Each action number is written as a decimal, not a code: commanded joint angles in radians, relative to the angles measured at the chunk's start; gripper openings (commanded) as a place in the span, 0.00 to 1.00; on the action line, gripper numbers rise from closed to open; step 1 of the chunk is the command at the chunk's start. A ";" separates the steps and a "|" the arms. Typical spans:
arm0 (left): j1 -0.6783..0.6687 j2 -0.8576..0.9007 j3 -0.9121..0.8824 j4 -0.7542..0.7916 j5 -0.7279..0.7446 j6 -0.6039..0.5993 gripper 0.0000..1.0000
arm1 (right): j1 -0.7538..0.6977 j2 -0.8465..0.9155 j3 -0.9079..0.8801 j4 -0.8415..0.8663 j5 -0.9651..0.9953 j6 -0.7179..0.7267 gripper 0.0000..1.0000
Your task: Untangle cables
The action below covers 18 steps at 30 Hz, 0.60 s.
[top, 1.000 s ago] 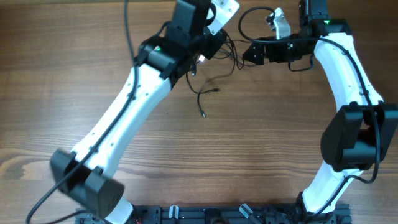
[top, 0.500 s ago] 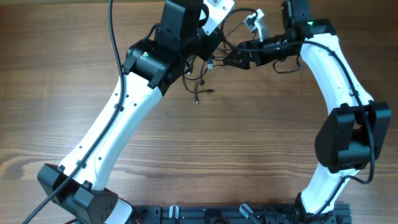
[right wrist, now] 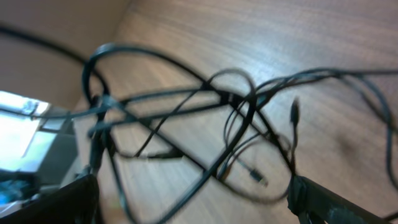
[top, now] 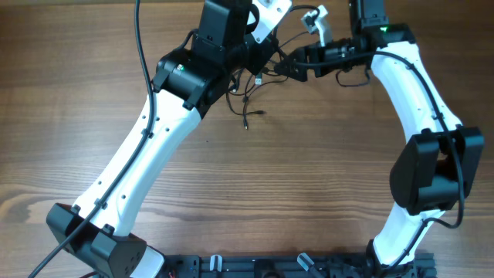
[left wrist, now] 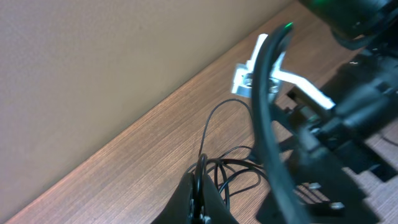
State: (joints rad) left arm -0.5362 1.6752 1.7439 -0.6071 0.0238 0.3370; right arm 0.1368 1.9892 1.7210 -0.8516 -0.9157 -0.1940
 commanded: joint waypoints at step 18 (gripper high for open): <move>0.003 -0.009 0.011 -0.004 0.015 -0.008 0.04 | 0.045 -0.024 -0.005 0.058 0.302 0.153 0.04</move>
State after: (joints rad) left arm -0.5358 1.6752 1.7439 -0.6151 0.0246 0.3370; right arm 0.1856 1.9892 1.7210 -0.7921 -0.6846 -0.0601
